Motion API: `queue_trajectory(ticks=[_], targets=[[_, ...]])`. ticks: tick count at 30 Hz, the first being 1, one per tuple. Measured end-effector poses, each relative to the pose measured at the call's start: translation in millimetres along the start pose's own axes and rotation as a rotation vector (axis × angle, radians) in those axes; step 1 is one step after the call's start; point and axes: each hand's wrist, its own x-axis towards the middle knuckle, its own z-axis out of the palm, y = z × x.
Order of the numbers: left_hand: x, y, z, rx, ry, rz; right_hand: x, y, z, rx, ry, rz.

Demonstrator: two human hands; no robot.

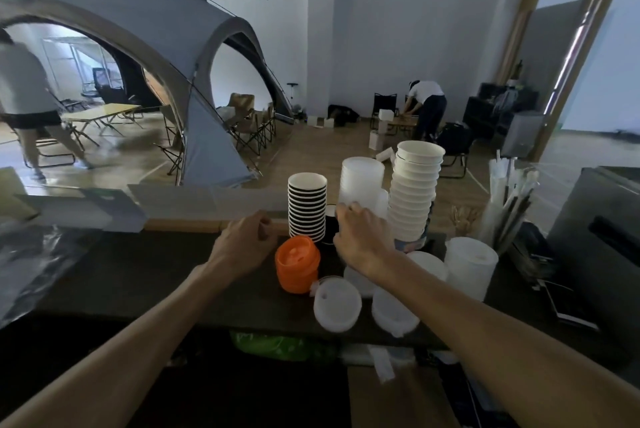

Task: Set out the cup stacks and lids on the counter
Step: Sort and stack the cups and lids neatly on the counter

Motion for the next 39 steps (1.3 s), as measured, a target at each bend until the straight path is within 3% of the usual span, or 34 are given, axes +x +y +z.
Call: queue_trajectory(ticks=[5,10,14,20,27,31,35,39], targets=[[37.2,7.2,-15.0,-0.115,0.044,0.124,34.2,-11.1,-23.9,-0.04,0.086,-0.032],[82.5,42.7,-41.9,-0.173,0.12,0.413,59.6,12.5,-69.4,-0.025,0.257,0.093],[110.5,82.9,-39.3,-0.278,0.067,0.599,62.9,42.1,-90.6,-0.064,0.4,0.206],[132.6,148.0,-4.8,-0.33,-0.053,0.78,53.2,76.8,-105.2,-0.201,0.362,0.34],[147.2,211.1,26.0,-0.164,-0.09,0.878,35.8,126.0,-88.7,-0.06,0.343,0.413],[157.0,238.5,43.9,-0.059,-0.096,0.878,25.5,154.6,-67.7,0.226,0.171,0.468],[170.6,259.0,56.9,0.107,-0.249,0.808,29.0,183.7,-36.7,0.446,-0.209,0.521],[178.9,257.6,68.1,0.174,-0.4,0.733,38.0,205.2,20.4,0.563,-0.318,0.482]])
